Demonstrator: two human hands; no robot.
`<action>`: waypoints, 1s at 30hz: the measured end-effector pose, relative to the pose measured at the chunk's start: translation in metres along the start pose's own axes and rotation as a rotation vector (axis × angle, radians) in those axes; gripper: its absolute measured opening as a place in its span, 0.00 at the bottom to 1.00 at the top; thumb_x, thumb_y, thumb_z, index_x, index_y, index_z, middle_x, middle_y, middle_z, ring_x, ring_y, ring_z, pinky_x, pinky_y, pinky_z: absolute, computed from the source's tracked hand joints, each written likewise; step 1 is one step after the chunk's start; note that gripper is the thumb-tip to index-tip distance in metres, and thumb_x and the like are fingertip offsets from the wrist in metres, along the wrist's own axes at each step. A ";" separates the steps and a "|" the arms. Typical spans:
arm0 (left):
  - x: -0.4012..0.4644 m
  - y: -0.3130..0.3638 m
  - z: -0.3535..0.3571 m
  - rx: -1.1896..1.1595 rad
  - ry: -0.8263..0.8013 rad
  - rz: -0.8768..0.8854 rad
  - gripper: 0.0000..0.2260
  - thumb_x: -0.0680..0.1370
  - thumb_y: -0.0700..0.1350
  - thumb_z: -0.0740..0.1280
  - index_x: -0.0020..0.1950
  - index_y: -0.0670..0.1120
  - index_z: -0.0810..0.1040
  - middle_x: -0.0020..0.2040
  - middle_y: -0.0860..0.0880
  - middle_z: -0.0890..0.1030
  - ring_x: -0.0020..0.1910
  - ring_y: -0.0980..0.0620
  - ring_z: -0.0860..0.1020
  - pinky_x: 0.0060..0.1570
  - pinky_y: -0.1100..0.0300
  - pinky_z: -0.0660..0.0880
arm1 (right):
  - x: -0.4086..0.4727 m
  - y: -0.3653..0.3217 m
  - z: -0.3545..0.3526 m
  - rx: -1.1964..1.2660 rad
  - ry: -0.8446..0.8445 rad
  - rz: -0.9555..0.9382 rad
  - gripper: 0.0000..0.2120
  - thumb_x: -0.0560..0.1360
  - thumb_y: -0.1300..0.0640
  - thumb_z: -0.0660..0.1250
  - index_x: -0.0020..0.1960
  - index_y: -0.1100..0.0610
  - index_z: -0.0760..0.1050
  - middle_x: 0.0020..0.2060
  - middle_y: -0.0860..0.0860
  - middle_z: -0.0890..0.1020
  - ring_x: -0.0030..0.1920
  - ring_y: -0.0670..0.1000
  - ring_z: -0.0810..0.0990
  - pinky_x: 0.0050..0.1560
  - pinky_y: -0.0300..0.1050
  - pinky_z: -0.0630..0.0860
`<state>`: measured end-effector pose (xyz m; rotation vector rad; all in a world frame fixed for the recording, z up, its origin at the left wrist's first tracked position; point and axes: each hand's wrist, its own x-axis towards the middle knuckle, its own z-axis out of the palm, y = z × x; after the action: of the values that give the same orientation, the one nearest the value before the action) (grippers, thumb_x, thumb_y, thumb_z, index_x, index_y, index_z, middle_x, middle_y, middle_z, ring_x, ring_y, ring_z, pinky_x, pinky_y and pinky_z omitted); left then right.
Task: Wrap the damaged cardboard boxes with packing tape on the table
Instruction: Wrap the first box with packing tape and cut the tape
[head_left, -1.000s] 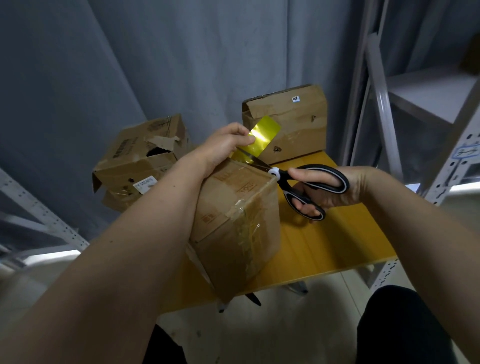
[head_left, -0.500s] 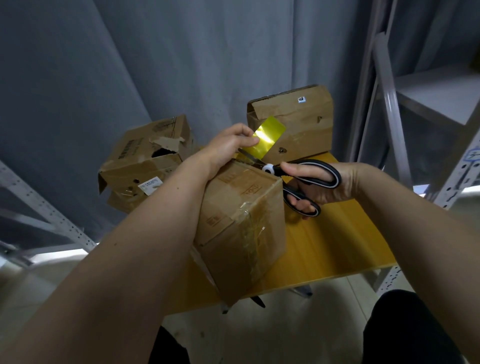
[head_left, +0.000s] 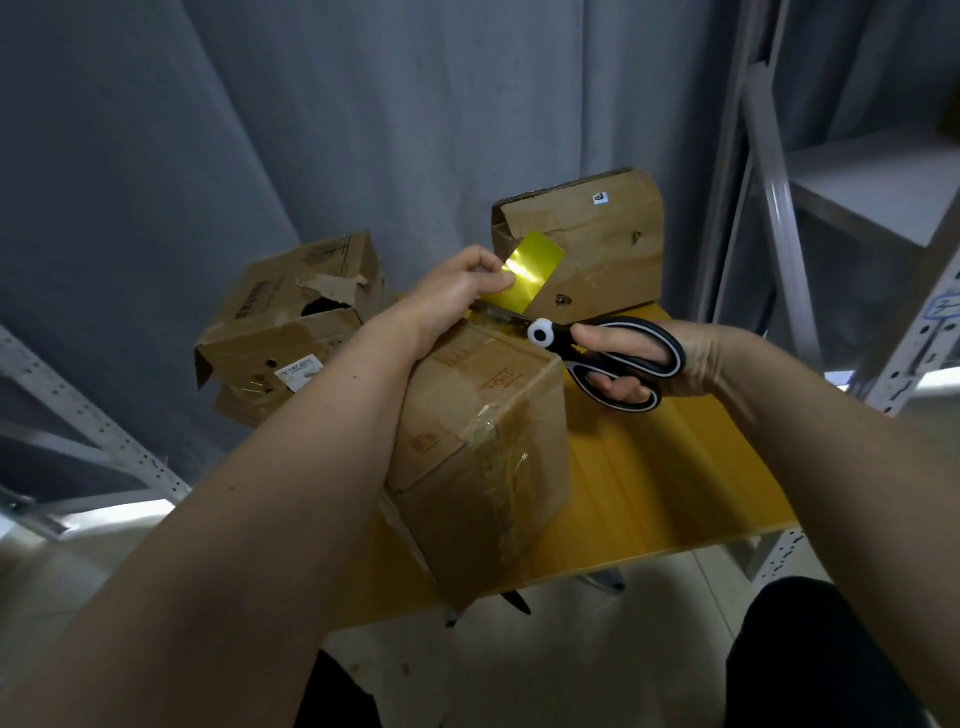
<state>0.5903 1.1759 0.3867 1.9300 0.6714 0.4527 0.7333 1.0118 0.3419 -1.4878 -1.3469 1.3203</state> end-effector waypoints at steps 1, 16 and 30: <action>0.001 0.000 0.000 -0.027 0.007 0.003 0.05 0.78 0.43 0.68 0.43 0.48 0.73 0.45 0.44 0.77 0.46 0.48 0.74 0.51 0.55 0.69 | 0.000 -0.001 0.000 -0.004 0.003 -0.015 0.27 0.75 0.37 0.56 0.31 0.59 0.68 0.23 0.52 0.66 0.22 0.49 0.62 0.25 0.39 0.61; 0.013 -0.009 -0.004 -0.168 0.045 0.010 0.08 0.77 0.42 0.68 0.40 0.49 0.73 0.37 0.49 0.75 0.37 0.49 0.74 0.40 0.56 0.70 | 0.006 0.003 -0.005 -0.066 0.016 0.072 0.31 0.71 0.33 0.58 0.46 0.63 0.74 0.32 0.55 0.71 0.33 0.51 0.68 0.38 0.45 0.66; 0.008 0.001 -0.010 -0.301 -0.151 -0.106 0.16 0.70 0.48 0.60 0.45 0.36 0.78 0.41 0.41 0.78 0.39 0.47 0.76 0.43 0.58 0.73 | 0.006 0.022 -0.015 0.482 -0.170 0.010 0.40 0.65 0.25 0.61 0.45 0.65 0.76 0.30 0.55 0.71 0.31 0.52 0.72 0.57 0.57 0.73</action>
<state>0.5906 1.1875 0.3927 1.6178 0.5690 0.3174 0.7521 1.0156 0.3231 -1.0732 -1.0207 1.6653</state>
